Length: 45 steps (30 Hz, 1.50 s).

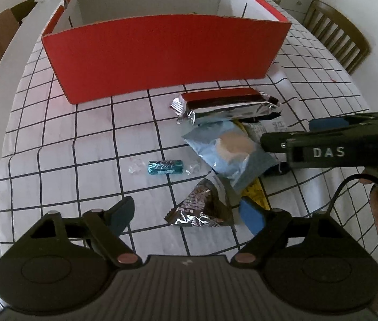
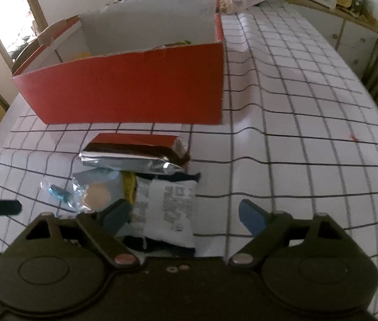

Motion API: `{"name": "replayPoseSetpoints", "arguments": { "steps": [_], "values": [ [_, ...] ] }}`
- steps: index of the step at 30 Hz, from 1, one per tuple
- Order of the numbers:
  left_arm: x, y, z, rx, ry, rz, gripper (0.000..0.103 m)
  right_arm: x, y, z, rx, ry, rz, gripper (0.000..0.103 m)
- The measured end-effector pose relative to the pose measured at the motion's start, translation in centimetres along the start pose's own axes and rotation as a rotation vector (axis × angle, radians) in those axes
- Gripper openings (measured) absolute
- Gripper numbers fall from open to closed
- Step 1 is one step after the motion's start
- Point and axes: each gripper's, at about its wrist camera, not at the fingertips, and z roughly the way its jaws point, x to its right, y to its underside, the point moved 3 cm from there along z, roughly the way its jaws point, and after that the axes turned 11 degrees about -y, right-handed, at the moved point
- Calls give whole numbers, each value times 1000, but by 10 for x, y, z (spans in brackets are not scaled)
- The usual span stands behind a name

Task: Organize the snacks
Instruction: 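Grasp the dark wrapped candy with the left tool while the right tool grasps the white printed pouch, then carry the dark candy and white pouch over into the red box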

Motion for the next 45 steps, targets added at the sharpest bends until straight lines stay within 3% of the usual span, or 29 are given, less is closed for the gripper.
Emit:
{"name": "replayPoseSetpoints", "arguments": {
  "steps": [4, 13, 17, 25, 45],
  "values": [
    [-1, -1, 6, -23, 5, -12, 70, 1, -2, 9, -12, 11, 16, 81],
    [1, -1, 10, -36, 28, 3, 59, -4, -2, 13, -24, 20, -25, 73],
    [2, -2, 10, -39, 43, 5, 53, 2, 1, 12, -29, 44, -31, 57],
    [5, -2, 9, -38, 66, 23, 36, -3, 6, 9, -22, 60, -59, 48],
    [-16, 17, -17, -32, 99, -75, 27, -13, 27, -41, 62, 19, 31, 45]
  ]
}}
